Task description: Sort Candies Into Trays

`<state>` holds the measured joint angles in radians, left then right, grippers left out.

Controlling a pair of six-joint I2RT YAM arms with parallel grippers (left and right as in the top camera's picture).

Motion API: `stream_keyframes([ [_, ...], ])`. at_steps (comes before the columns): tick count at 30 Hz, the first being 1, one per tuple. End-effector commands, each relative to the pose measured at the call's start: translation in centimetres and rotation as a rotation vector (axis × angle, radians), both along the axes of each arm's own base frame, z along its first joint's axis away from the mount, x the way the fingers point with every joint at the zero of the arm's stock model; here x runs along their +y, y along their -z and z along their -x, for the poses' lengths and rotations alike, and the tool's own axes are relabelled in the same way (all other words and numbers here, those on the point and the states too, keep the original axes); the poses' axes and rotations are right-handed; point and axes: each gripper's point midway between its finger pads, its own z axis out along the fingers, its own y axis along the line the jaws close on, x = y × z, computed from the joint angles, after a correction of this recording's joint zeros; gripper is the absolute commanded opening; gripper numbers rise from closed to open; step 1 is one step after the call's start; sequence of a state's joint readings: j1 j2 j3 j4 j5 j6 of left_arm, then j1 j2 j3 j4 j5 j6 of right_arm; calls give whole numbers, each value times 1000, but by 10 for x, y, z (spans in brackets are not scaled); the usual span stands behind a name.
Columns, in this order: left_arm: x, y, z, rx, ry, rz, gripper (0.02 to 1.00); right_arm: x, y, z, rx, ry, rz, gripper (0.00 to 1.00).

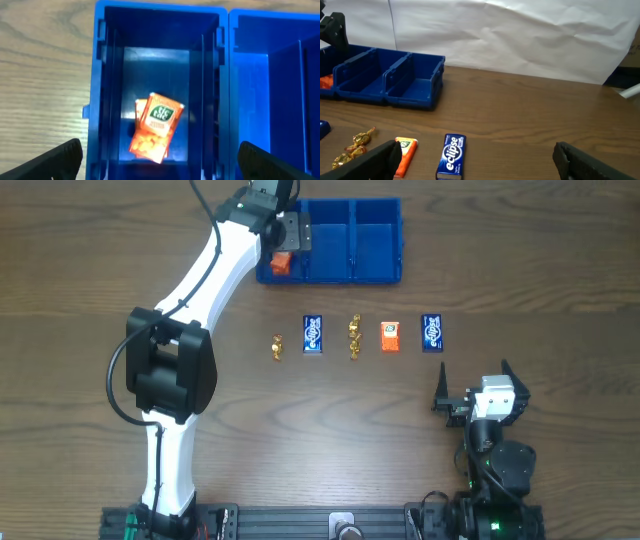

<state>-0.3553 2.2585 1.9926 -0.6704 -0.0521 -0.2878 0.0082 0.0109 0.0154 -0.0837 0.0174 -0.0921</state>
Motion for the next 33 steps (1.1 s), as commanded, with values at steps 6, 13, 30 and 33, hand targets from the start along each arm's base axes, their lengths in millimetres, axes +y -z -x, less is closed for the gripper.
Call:
stream_keyframes([
  [6,-29,-177,67,-262,-32,57,998,0,2,0,-1,-2,9,1000],
  [13,-133,-132,115,-179,45,90,965,0,2,0,-1,-2,9,998],
  [30,-237,56,173,62,46,22,855,0,2,0,-1,-2,9,1000],
  [33,-238,71,175,91,49,21,853,0,2,0,-1,-2,9,1000],
])
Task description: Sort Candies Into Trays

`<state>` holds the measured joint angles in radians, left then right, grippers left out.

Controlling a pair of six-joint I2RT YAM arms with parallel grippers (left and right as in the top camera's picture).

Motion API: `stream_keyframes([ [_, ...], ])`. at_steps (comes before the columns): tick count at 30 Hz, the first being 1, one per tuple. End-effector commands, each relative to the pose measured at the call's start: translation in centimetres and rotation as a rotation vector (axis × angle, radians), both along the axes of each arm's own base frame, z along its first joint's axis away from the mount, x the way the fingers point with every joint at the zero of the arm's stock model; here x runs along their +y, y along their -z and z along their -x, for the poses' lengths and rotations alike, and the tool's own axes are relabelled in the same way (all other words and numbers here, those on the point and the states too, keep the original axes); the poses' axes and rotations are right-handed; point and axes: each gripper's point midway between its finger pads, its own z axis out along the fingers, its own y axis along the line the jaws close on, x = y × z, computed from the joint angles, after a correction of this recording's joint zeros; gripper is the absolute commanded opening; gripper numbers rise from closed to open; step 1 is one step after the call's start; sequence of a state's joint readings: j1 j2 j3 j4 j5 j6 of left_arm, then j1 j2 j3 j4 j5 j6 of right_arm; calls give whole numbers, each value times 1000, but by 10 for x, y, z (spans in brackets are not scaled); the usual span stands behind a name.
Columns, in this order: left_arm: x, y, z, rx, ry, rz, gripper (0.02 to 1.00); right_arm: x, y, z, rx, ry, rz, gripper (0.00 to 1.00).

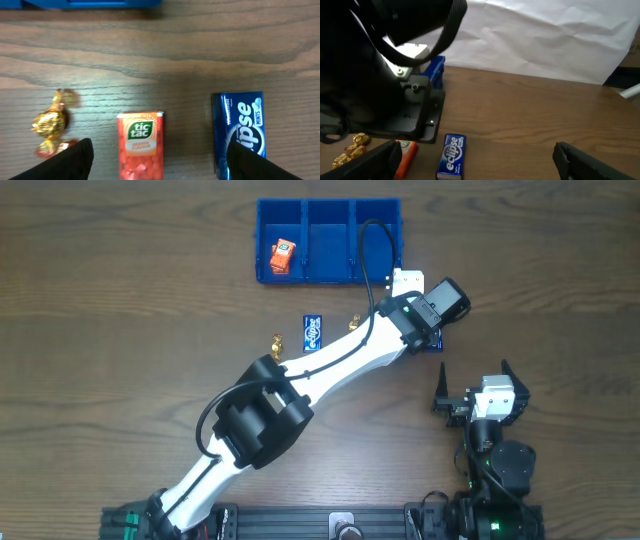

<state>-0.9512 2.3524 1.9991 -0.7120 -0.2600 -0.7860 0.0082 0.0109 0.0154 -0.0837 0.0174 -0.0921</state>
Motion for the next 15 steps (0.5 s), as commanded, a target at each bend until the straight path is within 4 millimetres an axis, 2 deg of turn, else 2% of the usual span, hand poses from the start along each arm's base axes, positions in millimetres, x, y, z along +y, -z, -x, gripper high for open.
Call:
stream_keyframes([
  [1,3,30,2,56,-27,-12,851,0,2,0,-1,-2,9,1000],
  [9,12,41,10,109,-40,-41,807,0,2,0,-1,-2,9,1000],
  [15,18,57,8,153,-69,-39,803,0,2,0,0,-2,9,1000],
])
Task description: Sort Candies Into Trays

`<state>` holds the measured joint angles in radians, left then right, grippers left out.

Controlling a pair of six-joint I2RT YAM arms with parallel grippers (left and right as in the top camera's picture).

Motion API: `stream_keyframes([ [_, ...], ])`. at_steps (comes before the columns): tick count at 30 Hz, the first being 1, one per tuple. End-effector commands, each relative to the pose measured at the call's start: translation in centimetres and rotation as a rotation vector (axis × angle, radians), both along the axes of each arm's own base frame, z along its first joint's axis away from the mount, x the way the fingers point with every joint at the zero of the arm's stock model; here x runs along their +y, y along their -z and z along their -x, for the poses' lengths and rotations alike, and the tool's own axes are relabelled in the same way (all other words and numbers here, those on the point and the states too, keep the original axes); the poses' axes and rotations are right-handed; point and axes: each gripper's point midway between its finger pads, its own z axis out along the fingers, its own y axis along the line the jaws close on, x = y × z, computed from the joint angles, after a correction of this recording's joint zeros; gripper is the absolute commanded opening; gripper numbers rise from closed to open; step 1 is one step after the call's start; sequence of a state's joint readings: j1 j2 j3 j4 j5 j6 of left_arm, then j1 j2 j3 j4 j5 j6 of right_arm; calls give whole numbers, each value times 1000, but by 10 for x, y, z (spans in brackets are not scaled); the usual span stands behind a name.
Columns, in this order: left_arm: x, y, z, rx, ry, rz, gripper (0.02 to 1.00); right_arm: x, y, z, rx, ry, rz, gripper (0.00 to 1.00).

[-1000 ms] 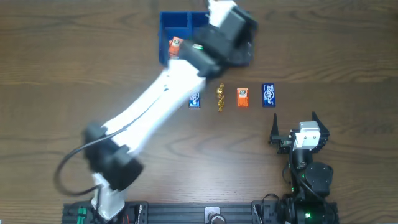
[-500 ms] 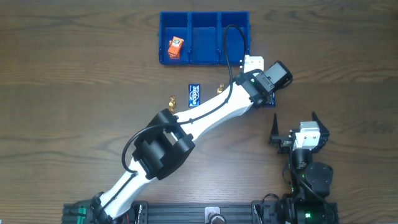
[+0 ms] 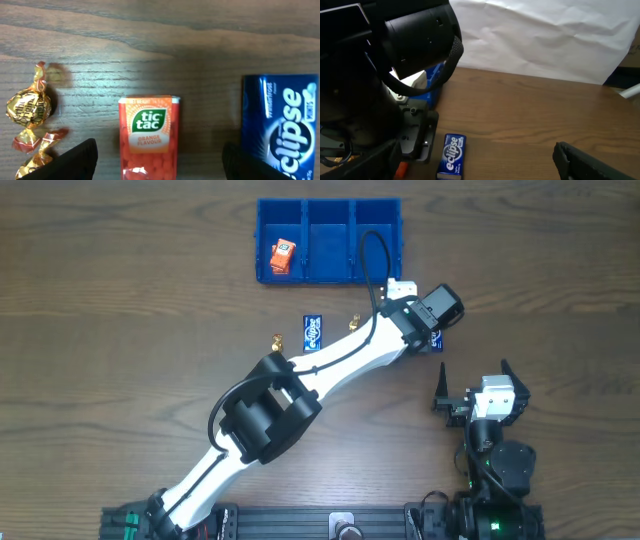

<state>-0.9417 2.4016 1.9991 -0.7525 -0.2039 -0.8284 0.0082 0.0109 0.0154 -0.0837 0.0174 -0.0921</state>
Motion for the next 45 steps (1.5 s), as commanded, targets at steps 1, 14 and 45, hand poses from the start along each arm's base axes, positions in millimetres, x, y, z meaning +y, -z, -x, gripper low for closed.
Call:
stream_keyframes([
  [1,11,27,-2,58,-43,-16,798,0,2,0,-1,-2,9,1000],
  [14,13,41,0,85,-42,-32,459,0,2,0,-1,-2,9,1000],
  [45,248,-161,-163,-243,-180,-2,268,0,2,0,0,-2,9,1000],
])
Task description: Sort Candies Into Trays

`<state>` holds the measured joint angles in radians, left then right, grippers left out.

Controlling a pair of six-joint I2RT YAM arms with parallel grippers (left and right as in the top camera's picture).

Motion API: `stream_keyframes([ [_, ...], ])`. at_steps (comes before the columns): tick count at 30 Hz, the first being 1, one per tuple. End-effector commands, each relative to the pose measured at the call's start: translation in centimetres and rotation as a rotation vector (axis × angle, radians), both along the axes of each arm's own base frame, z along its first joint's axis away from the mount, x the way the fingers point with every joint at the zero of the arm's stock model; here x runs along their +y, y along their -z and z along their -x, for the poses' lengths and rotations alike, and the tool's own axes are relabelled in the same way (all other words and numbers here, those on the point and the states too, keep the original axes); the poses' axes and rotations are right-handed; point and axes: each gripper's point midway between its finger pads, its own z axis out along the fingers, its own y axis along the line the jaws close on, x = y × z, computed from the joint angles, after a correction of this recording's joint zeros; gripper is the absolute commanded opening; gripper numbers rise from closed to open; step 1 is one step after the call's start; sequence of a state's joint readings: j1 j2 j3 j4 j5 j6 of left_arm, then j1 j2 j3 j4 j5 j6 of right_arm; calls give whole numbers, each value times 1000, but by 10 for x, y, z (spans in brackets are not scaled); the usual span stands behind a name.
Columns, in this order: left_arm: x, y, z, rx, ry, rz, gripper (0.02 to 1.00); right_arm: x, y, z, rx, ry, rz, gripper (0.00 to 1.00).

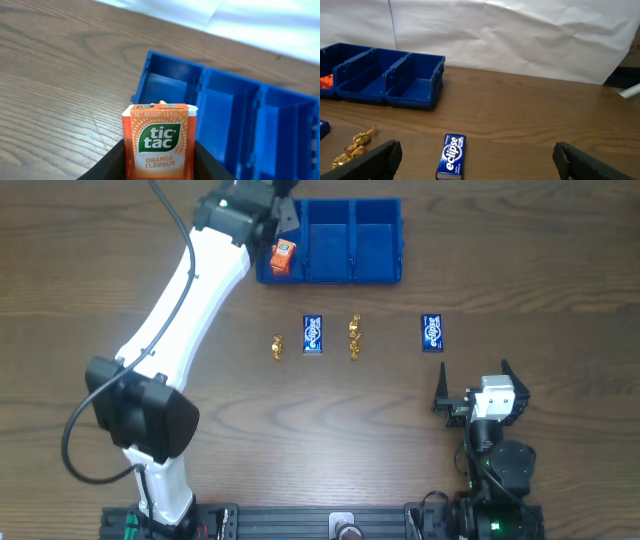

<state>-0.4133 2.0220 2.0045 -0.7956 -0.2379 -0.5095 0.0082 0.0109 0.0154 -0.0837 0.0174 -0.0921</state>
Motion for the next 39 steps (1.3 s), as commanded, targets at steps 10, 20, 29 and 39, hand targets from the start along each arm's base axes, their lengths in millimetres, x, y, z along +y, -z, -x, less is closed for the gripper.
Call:
stream_keyframes([
  [10,-16,107,-33,137,257,-85,268,0,2,0,0,-2,9,1000],
  [20,-14,119,-35,153,257,-93,397,0,2,0,-1,-2,9,1000],
  [29,-9,64,-25,91,229,-57,838,0,2,0,-1,-2,9,1000],
  [39,61,-178,107,-577,158,28,822,0,2,0,-1,-2,9,1000],
])
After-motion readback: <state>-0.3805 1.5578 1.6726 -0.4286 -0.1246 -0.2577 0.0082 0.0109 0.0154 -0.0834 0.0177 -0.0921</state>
